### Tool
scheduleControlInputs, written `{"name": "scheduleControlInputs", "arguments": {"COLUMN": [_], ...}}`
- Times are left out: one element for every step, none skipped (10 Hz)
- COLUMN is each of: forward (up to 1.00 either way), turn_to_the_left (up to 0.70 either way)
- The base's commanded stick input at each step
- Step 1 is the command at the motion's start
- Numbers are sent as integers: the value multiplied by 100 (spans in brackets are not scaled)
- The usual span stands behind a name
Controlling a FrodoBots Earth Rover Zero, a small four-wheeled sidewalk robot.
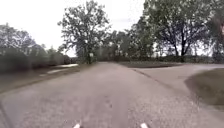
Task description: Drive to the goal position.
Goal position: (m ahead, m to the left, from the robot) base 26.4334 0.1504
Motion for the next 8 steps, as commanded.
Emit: {"name": "scheduleControlInputs", "arguments": {"forward": [100, 100, 100, 100, 100, 100, 100, 100], "turn_to_the_left": [0, 0, 0, 0, 0, 0, 0, 0]}}
